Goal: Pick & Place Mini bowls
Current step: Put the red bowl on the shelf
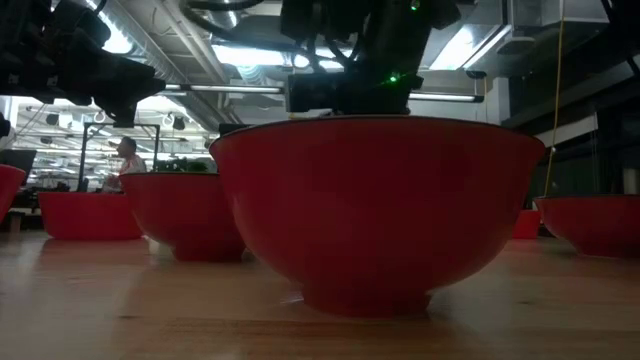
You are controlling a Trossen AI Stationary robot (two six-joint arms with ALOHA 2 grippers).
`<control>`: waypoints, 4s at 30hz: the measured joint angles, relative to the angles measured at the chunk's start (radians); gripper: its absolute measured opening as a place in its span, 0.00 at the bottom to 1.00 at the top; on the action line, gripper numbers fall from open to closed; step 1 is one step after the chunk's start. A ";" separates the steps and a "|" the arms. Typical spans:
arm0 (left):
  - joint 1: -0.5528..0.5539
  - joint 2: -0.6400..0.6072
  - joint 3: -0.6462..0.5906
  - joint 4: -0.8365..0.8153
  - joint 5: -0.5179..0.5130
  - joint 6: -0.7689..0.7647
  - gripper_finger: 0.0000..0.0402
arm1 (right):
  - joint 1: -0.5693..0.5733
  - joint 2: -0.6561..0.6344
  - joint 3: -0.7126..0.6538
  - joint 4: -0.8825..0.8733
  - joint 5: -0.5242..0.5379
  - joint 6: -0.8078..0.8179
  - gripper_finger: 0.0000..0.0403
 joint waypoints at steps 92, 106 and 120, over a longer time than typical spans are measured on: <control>0.000 0.000 0.000 0.000 0.000 0.000 0.31 | -0.310 -0.250 0.248 0.118 -0.031 -0.342 0.02; 0.000 0.000 0.000 0.000 0.000 0.000 0.31 | -0.427 -0.236 0.195 0.130 -0.270 -0.397 0.02; 0.000 0.000 0.000 0.000 0.000 0.000 0.31 | -0.451 -0.186 0.194 0.143 -0.270 -0.390 0.07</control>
